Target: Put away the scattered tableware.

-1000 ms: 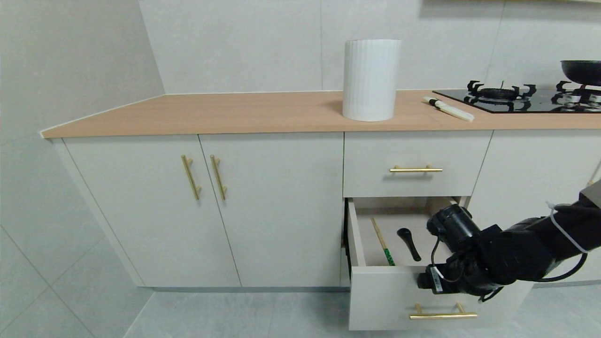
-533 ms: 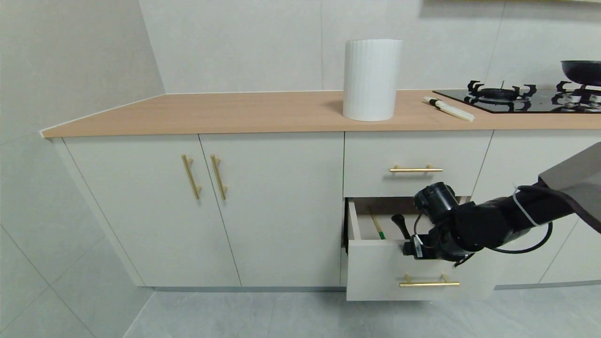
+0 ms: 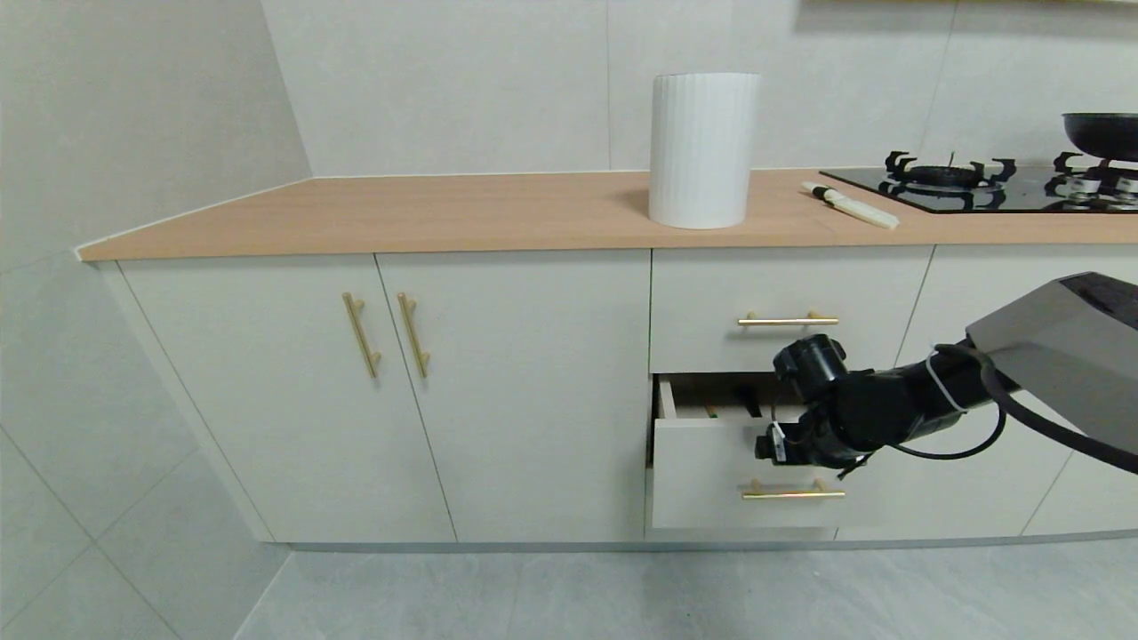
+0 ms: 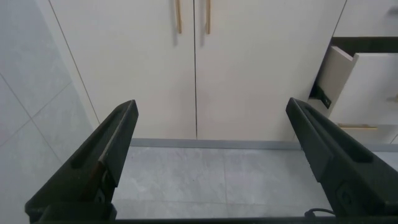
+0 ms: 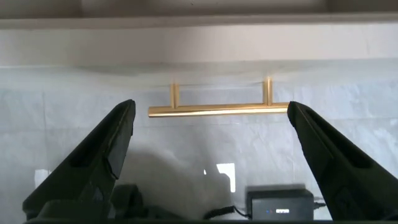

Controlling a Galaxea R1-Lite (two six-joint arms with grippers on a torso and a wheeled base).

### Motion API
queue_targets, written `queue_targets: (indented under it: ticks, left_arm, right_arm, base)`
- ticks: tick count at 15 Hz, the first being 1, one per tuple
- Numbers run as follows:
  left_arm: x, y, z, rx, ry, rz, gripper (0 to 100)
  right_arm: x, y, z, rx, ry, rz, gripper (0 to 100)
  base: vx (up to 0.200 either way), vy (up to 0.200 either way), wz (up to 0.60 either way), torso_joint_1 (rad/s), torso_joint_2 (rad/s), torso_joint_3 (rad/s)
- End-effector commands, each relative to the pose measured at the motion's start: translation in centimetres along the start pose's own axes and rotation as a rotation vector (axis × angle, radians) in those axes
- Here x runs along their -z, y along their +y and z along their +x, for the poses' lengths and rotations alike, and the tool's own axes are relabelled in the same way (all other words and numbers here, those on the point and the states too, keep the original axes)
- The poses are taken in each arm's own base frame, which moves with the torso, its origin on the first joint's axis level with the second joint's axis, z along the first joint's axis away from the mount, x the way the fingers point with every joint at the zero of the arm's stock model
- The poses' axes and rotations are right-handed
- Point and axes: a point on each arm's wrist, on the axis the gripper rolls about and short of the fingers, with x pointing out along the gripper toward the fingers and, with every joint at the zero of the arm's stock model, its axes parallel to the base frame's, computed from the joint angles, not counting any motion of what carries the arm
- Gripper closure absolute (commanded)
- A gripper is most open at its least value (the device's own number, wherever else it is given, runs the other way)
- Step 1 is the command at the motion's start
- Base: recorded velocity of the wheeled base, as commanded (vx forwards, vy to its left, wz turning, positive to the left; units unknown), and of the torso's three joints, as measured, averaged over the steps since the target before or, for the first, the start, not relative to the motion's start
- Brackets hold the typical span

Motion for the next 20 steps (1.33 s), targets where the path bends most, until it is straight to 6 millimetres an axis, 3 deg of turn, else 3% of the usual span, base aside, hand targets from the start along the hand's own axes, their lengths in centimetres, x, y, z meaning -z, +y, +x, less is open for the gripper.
queue_targets:
  ticks: [1,16,20]
  left_arm:
    - [0.0,0.0,0.0,0.0,0.0,0.0,0]
    - [0.0,0.0,0.0,0.0,0.0,0.0,0]
    - [0.0,0.0,0.0,0.0,0.0,0.0,0]
  right_arm:
    - [0.2,-0.2,1.1,0.01,0.014,-0.001,0]
    - [-1.6,-1.0,4.4,-0.031,-0.235,0.113,0]
    - [-2.1,-2.3,5.9,-0.019,-0.286,0.149,0]
  base:
    - [0.0,0.0,0.0,0.0,0.0,0.0]
    - [0.0,0.0,0.0,0.0,0.0,0.0]
    - [0.0,0.0,0.0,0.0,0.0,0.0]
